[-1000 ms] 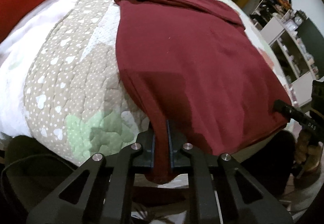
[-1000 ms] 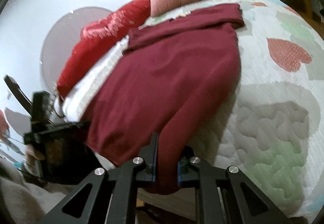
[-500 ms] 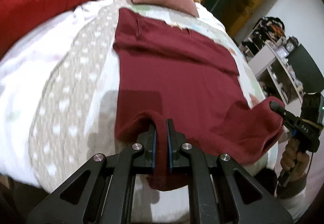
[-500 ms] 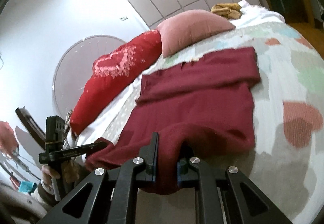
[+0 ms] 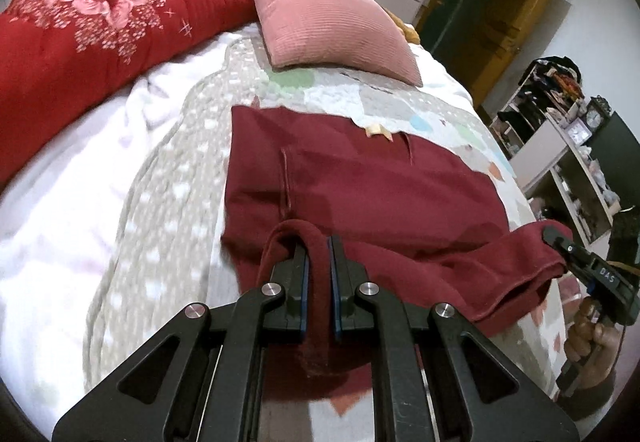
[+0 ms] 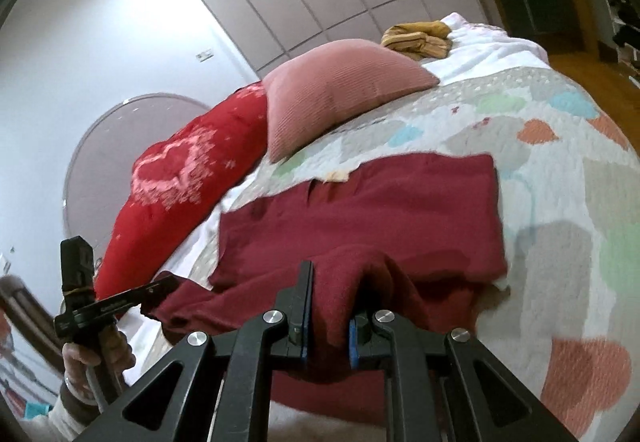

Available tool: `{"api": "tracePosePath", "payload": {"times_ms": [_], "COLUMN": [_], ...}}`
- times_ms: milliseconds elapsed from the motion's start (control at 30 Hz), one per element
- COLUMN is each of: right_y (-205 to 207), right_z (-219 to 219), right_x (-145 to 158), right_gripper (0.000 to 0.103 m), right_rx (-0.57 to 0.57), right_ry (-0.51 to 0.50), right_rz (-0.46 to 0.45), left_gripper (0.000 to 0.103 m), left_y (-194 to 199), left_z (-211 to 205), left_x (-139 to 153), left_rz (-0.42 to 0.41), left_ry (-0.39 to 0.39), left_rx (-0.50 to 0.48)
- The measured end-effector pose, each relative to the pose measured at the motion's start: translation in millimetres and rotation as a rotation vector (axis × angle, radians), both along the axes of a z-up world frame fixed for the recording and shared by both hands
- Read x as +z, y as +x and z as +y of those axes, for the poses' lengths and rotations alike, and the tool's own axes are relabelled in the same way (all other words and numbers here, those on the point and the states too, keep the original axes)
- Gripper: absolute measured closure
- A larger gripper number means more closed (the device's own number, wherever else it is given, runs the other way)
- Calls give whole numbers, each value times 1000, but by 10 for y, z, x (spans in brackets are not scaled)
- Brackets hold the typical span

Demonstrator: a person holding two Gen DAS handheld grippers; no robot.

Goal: Fold small clothes
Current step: 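Grasp the sweater hem with both grippers side by side, then lift the hem with both grippers and fold it toward the collar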

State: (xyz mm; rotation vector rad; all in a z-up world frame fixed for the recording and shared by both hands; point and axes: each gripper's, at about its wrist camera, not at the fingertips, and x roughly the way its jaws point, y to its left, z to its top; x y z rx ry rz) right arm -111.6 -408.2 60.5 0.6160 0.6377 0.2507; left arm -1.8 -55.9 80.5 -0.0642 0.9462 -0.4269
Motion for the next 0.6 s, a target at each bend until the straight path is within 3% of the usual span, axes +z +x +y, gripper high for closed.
{"api": "tracePosePath", "payload": {"times_ms": [367,467,600], "right_y": [802,1066,1391], "right_z": [-155,-255,-449], "right_x": [44,-104,-495], "right_gripper": [91,91,90], "right_rx": [-29,-55,-104], "right_ry": [-39,-8,130], "right_rz": [25,73,202], "left_gripper": [96,96,95], "left_y": [654,901,1153], "left_z": [-174,-198,-269], "left_x": [-63,-111,-241], "left_rz": [-13,4,56], "left_ry": [32,33,21], "left_rx": [54,77,64]}}
